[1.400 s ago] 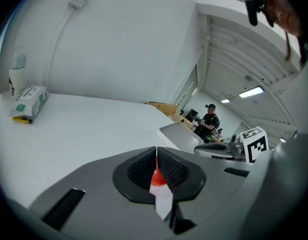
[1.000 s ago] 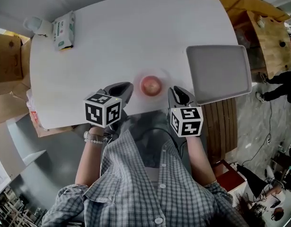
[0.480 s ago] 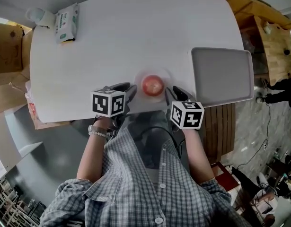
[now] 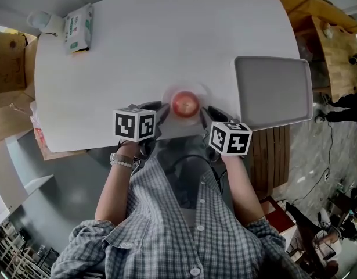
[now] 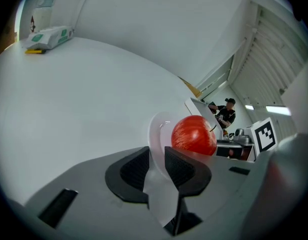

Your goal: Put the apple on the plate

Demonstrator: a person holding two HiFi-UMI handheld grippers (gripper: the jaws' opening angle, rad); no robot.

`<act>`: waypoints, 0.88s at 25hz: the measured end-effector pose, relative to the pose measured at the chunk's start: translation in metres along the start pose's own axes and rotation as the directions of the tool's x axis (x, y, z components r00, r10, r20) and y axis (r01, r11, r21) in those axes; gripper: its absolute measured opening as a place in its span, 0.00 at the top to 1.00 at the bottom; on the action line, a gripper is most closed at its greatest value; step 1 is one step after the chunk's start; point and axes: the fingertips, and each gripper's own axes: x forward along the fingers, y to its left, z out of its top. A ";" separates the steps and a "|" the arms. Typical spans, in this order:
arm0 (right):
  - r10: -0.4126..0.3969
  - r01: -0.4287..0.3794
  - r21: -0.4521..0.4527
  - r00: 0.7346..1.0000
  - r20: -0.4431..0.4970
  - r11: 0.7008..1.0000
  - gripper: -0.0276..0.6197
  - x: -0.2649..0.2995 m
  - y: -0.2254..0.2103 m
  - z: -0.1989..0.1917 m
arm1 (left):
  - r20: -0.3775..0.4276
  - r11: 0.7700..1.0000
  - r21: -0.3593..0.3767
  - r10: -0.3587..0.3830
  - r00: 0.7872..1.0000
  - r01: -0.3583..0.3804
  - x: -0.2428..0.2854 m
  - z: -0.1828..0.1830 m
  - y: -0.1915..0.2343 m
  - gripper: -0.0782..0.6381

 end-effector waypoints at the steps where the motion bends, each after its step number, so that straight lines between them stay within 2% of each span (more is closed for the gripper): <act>1: 0.006 -0.006 0.020 1.000 0.003 1.000 0.81 0.000 0.000 0.000 | 0.001 1.000 -0.004 0.000 1.000 0.000 0.000 0.000 0.001 0.75; 6: 0.040 -0.043 0.140 0.999 0.017 0.989 0.85 -0.004 -0.002 -0.001 | -0.018 1.000 -0.021 0.006 1.000 -0.006 -0.002 -0.003 0.003 0.79; 13: 0.042 -0.051 0.233 0.998 0.041 0.971 0.87 -0.005 -0.003 0.004 | -0.018 0.991 -0.130 -0.011 1.000 0.008 -0.004 0.000 0.003 0.82; 17: 0.045 -0.057 0.264 0.998 0.050 0.963 0.87 -0.007 -0.003 0.009 | -0.007 0.973 -0.226 -0.043 0.999 0.040 -0.006 0.004 0.004 0.83; 22: 0.046 -0.061 0.297 0.997 0.059 0.953 0.88 -0.008 -0.003 0.014 | -0.013 0.968 -0.247 -0.041 0.999 0.037 -0.006 0.008 0.004 0.83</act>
